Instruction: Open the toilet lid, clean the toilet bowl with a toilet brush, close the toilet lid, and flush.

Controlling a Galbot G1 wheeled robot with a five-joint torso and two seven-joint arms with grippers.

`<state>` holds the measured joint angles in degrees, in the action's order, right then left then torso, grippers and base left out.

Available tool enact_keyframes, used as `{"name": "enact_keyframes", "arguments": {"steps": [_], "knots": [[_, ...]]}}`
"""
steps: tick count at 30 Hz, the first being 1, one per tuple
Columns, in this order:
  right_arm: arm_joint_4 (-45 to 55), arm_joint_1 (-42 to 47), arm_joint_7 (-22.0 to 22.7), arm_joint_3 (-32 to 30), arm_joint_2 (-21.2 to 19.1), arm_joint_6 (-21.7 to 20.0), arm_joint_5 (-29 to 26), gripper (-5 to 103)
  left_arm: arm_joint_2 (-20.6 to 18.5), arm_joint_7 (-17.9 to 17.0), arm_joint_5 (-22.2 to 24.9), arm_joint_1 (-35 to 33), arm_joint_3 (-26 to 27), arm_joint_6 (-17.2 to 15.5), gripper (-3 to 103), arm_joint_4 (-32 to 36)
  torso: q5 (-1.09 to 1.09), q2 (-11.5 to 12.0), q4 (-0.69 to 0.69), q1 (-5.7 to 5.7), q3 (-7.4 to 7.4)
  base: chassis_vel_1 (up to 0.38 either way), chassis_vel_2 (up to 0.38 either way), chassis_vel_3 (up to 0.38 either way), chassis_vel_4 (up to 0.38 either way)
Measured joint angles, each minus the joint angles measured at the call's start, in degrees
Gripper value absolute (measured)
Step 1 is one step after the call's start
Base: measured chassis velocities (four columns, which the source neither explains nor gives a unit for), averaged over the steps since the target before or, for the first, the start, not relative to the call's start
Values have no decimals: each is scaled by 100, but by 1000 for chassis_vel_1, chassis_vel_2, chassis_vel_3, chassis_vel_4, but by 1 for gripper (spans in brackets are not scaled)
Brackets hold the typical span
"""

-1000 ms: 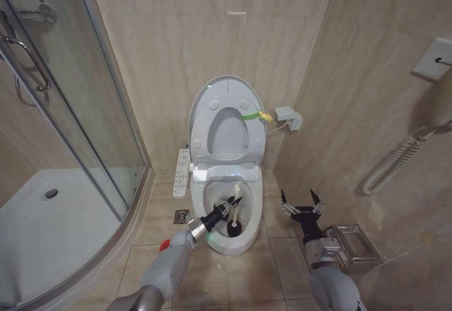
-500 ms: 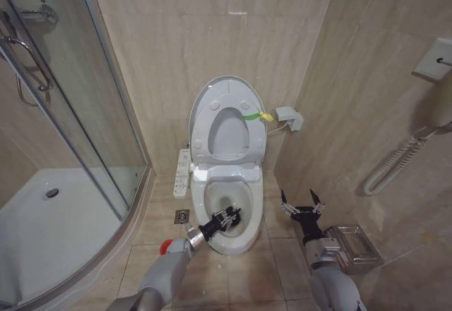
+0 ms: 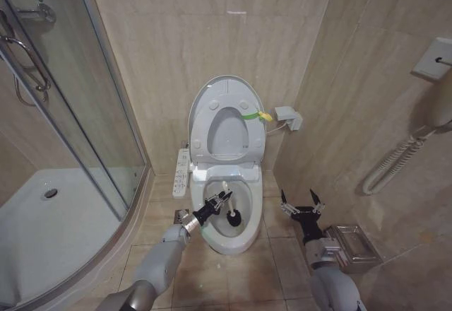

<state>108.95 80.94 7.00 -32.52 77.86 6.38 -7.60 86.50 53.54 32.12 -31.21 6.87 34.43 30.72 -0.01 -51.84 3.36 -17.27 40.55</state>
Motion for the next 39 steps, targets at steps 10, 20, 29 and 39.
{"name": "enact_keyframes", "arguments": {"steps": [10, 20, 29, 39], "knots": [[0, 0, 0, 0, 0, 0, 0, 100, -83, -97, -153, 12, 31, 47, 17, 119, 1, 0, -1, 0, 0, 0, 0, 0, 0], [0, 0, 0, 0, 0, 0, 0, 100, -210, -173, -712, 198, -55, 89, 17, 33, 1, -1, 0, 1, -1, 0, 0, 0, 0], [0, 0, 0, 0, 0, 0, 0, 100, -151, -126, -1143, 327, -131, 95, 17, -538, 1, -2, -1, 1, -2, 0, 0, 0, 0], [0, 0, 0, 0, 0, 0, 0, 100, -166, -176, -1341, 256, -134, 38, 17, -778, 2, -2, -2, 2, -2, 0, 0, 0, 0]]}}
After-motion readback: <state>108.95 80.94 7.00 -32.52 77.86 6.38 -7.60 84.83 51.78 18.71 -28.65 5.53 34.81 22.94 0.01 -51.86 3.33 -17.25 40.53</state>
